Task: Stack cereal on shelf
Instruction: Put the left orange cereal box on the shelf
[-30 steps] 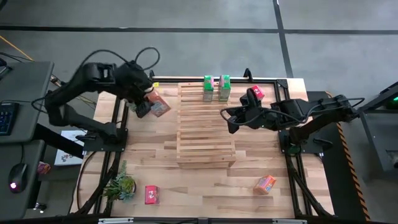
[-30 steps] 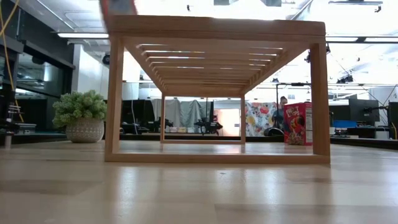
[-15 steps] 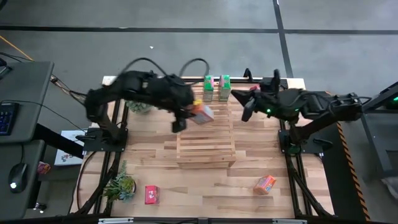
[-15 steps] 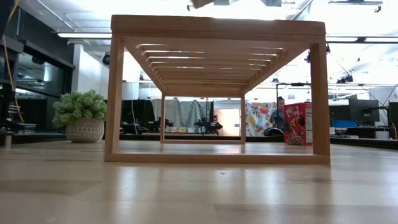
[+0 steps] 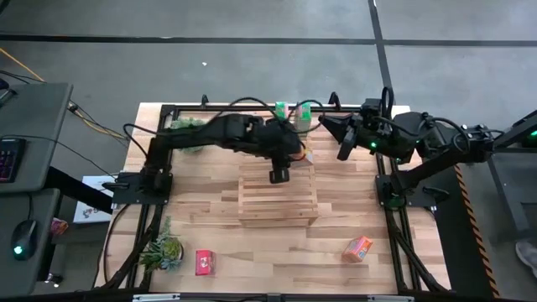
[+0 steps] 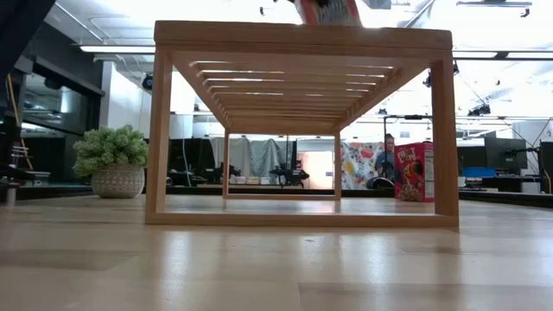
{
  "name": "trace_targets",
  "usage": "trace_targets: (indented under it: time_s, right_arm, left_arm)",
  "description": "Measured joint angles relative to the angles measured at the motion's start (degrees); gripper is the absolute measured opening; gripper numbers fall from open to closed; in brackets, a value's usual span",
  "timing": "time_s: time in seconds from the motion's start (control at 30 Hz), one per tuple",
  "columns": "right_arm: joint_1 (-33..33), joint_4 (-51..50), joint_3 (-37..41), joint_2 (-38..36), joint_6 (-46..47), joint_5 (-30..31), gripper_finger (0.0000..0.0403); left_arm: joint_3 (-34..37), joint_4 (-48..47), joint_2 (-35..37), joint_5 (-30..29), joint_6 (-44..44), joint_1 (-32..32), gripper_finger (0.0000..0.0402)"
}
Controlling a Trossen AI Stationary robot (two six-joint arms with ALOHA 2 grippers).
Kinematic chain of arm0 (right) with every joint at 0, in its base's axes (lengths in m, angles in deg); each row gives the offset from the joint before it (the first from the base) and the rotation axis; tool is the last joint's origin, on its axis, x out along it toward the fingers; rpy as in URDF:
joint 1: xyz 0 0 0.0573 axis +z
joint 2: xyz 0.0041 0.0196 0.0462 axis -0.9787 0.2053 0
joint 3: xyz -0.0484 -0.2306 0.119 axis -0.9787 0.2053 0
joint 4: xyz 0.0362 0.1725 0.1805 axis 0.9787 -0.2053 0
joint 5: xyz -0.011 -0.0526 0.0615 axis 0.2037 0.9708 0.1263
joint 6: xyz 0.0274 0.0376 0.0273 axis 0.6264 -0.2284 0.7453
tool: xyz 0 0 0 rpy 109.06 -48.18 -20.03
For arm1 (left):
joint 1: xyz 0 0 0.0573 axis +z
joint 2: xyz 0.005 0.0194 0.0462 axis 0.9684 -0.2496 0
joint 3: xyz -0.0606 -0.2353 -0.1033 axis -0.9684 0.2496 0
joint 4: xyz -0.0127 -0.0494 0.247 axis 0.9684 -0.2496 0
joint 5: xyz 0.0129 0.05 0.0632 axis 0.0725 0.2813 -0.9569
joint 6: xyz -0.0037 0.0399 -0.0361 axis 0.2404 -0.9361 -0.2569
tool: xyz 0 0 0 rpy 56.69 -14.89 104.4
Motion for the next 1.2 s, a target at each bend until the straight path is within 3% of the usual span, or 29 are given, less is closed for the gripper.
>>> trace_targets:
  time_s: [0.43, 0.93, 1.2]
  right_arm:
    - [0.0, 0.1, 0.0, 0.0, 0.0, 0.1, 0.0]
    - [0.0, 0.3, 0.0, 0.0, 0.0, 0.0, 0.0]
    - [0.0, 0.7, 0.0, 0.0, 0.0, -0.1, 0.0]
  left_arm:
    - [-0.1, 1.1, -3.5, -1.8, -4.9, 0.6, 0.0177]
    - [0.0, 3.2, -3.4, -1.8, -5.5, 2.0, 0.025]
    - [0.1, 2.4, -1.2, -1.3, -5.3, 2.8, 0.0258]
